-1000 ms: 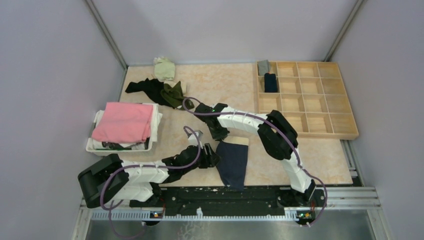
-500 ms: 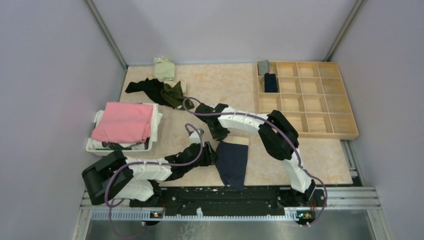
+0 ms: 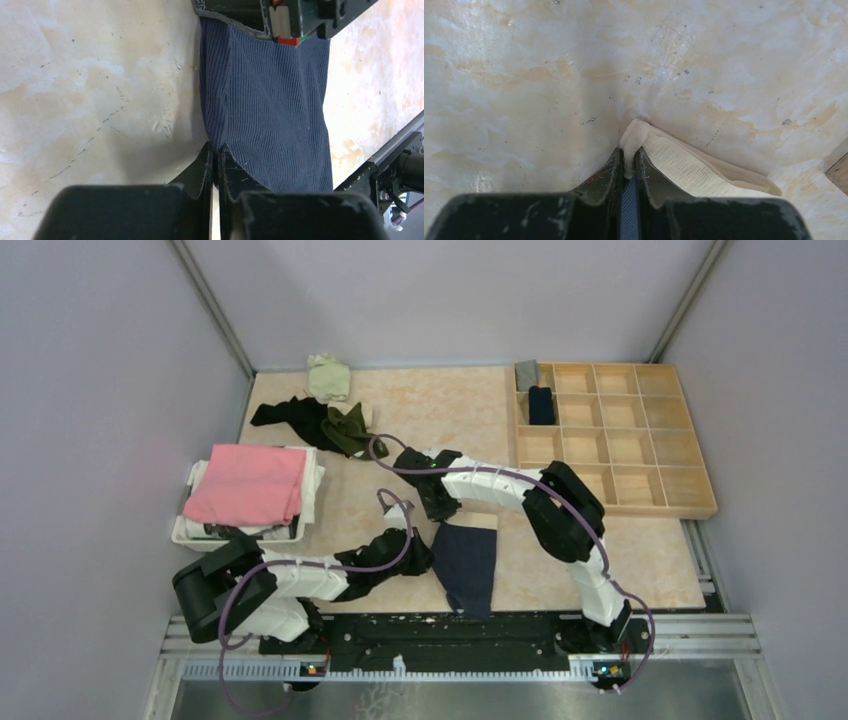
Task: Roll the underwear
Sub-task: Fold the underwear at the center of the board.
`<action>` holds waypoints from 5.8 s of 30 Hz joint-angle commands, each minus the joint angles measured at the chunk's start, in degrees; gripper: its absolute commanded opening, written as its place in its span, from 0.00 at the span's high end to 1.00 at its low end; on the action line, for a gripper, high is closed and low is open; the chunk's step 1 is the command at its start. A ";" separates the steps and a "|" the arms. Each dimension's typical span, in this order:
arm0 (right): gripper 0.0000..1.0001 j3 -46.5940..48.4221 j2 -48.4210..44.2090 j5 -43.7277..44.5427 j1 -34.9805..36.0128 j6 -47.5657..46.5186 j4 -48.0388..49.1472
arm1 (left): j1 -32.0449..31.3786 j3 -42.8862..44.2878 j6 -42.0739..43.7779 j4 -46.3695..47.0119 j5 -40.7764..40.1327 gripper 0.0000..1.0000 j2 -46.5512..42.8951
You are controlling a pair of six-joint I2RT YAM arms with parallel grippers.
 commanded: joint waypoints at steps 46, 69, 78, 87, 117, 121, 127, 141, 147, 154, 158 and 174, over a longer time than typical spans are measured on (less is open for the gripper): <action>1.00 -44.45 -33.39 -22.39 -15.53 14.97 62.59 | -5.90 26.53 26.29 -46.66 -29.28 1.00 -4.25; 1.00 -54.96 -36.97 -21.80 -16.31 14.93 68.63 | -11.25 27.29 23.17 -49.39 -30.98 1.00 3.23; 1.00 -59.47 -41.09 -19.82 -16.28 14.87 69.56 | -17.66 29.63 18.72 -50.82 -29.27 1.00 6.86; 1.00 -62.47 -42.58 -20.39 -16.26 15.14 71.34 | -23.39 33.54 14.20 -53.66 -29.57 1.00 13.12; 1.00 -68.80 -58.15 -21.04 -16.30 16.04 61.20 | -27.96 31.17 2.04 -51.24 -24.66 1.00 22.81; 1.00 -71.31 -64.08 -18.83 -16.25 18.11 55.51 | -27.91 31.17 1.88 -51.31 -24.84 1.00 23.05; 1.00 -76.88 -68.93 -19.58 -16.23 21.58 53.61 | -27.96 31.35 2.25 -51.26 -25.11 1.00 23.09; 1.00 -72.93 -70.87 -16.31 -15.71 18.14 50.75 | -27.89 34.26 2.21 -54.71 -28.68 1.00 20.21; 1.00 -66.77 -66.67 -13.55 -15.66 14.47 47.97 | -27.23 34.43 4.30 -54.37 -31.47 1.00 11.99; 1.00 -63.11 -63.55 -13.89 -15.69 11.63 45.49 | -22.02 29.24 10.68 -48.09 -29.90 0.97 1.40; 1.00 -60.75 -62.12 -13.66 -15.72 10.50 44.78 | -18.71 26.95 12.77 -47.74 -28.84 0.98 -1.44; 1.00 -51.33 -65.59 -14.96 -15.67 7.78 50.64 | -7.84 33.12 38.78 -39.44 -33.67 1.00 -9.88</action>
